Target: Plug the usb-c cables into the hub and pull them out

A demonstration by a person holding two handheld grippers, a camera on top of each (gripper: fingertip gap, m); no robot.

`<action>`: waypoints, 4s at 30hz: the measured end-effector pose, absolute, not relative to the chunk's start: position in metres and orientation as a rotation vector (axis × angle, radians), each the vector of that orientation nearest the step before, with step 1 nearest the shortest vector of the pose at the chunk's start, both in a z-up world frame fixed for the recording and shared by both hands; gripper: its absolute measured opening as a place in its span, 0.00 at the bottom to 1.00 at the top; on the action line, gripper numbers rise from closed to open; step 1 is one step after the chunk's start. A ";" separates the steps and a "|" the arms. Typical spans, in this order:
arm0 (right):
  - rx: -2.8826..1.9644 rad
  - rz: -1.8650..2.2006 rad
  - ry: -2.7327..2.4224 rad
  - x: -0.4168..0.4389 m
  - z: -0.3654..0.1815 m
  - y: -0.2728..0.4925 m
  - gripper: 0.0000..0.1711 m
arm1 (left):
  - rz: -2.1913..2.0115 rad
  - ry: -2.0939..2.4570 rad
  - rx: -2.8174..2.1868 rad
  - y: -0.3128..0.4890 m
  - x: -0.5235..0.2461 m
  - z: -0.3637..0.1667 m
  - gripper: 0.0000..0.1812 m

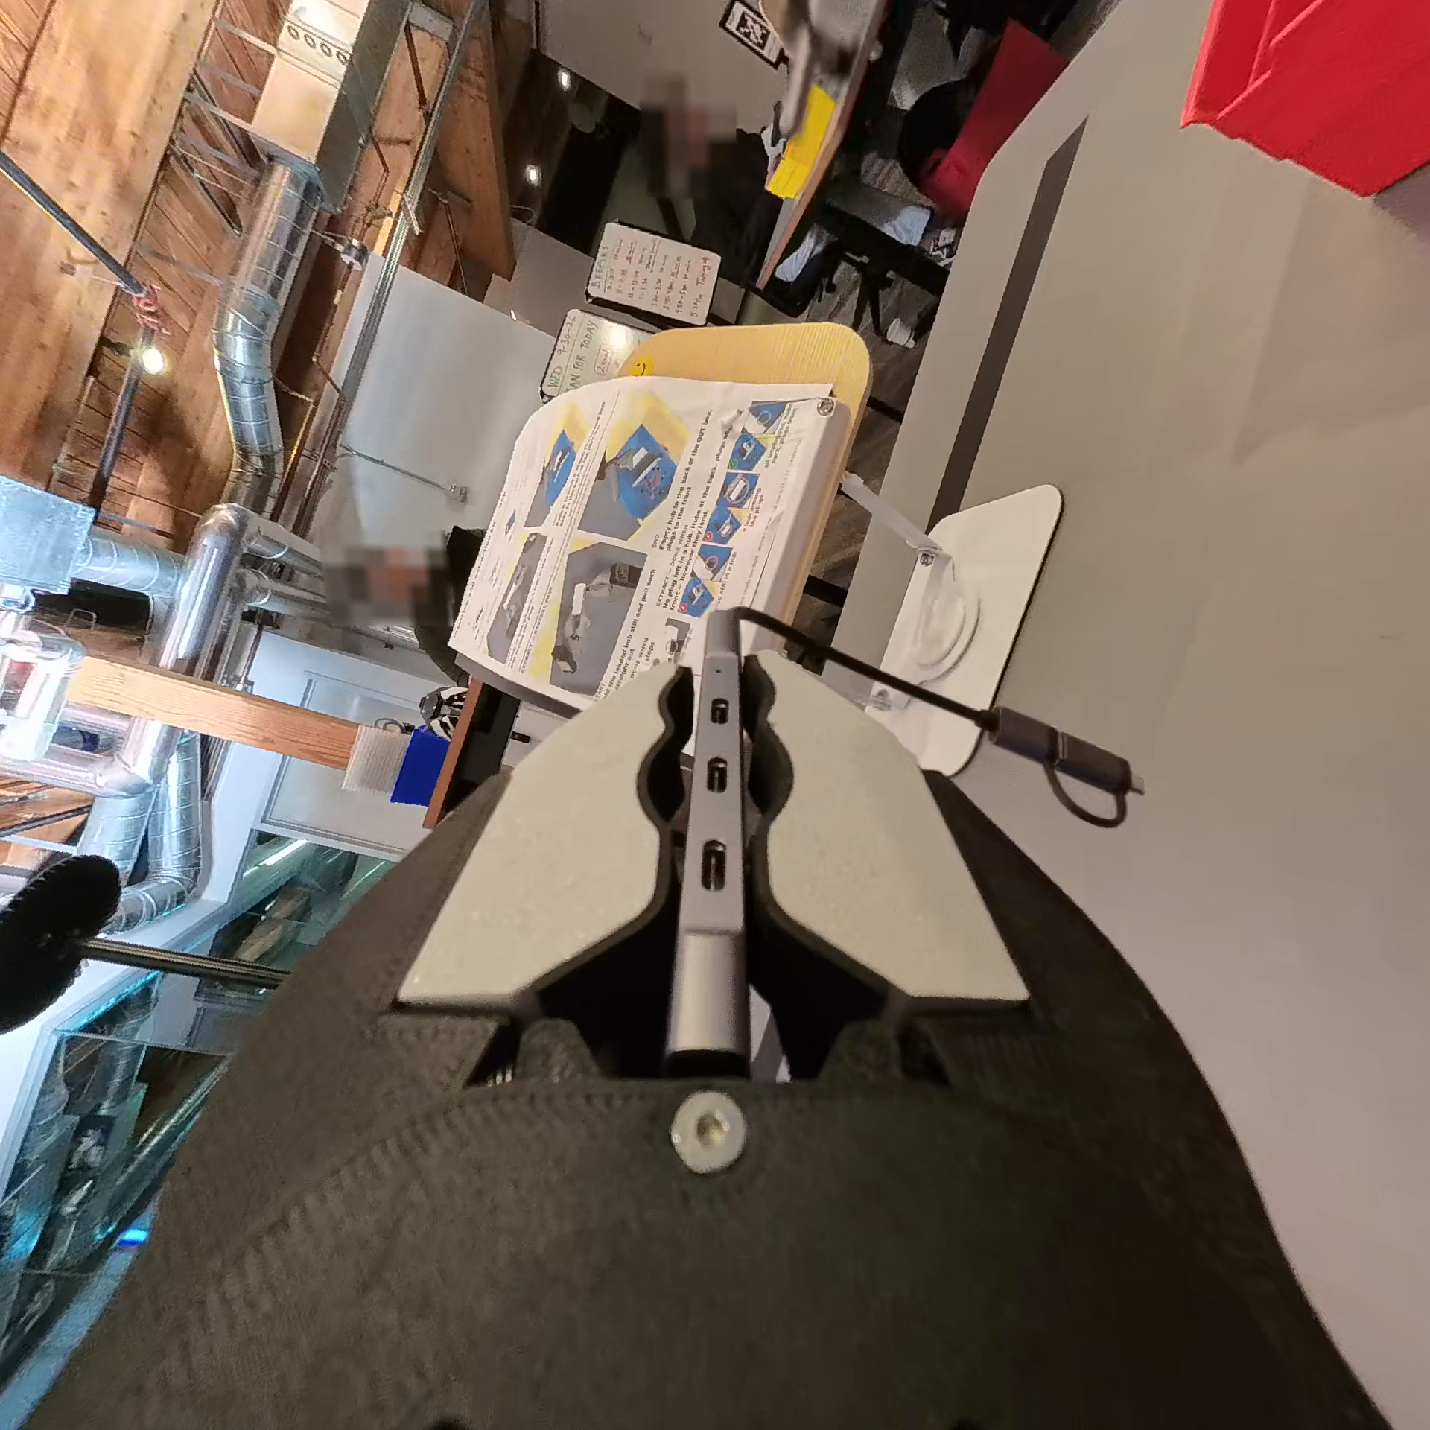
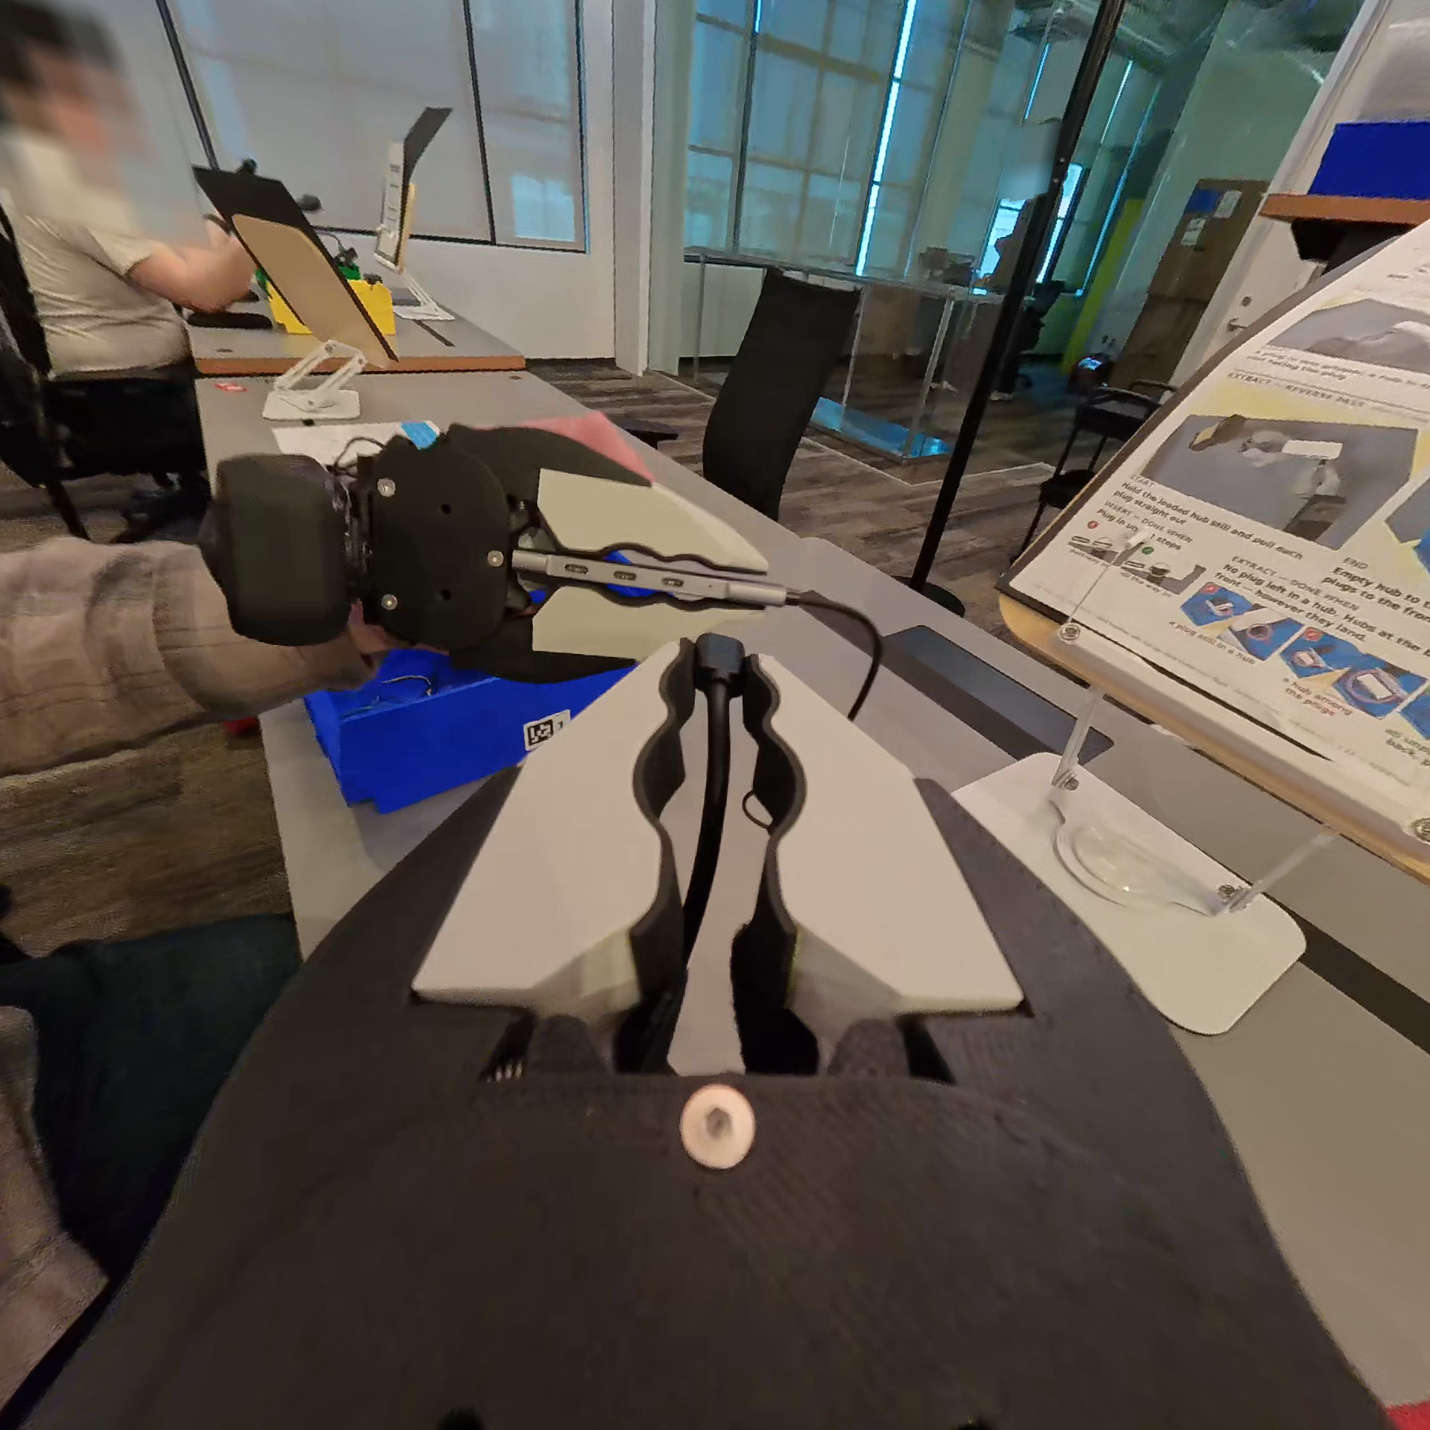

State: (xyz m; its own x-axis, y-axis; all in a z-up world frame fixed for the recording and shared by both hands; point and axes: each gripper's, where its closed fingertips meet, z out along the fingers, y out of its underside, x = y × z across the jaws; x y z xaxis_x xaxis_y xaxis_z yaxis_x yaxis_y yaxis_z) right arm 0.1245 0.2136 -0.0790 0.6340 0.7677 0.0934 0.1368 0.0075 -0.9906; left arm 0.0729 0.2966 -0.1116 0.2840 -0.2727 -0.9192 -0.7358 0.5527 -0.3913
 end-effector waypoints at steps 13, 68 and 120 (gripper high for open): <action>-1.610 0.661 -0.680 0.287 -0.037 0.182 0.05 | 0.332 1.292 -0.990 0.273 0.076 -0.116 0.07; -1.767 0.026 -1.298 0.283 -0.153 0.173 0.32 | 0.207 1.402 -0.945 0.244 0.111 -0.143 0.07; -1.884 -0.547 -0.966 0.441 -0.118 0.280 0.00 | 0.168 1.417 -0.957 0.220 0.088 -0.119 0.16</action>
State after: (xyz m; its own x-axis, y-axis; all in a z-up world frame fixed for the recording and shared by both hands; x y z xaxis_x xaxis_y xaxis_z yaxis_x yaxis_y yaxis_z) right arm 0.4410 0.2800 -0.1176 0.5937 0.3963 0.7003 0.8044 -0.2699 -0.5292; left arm 0.0881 0.2197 -0.1191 0.2086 -0.4300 -0.8784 -0.6239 0.6332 -0.4581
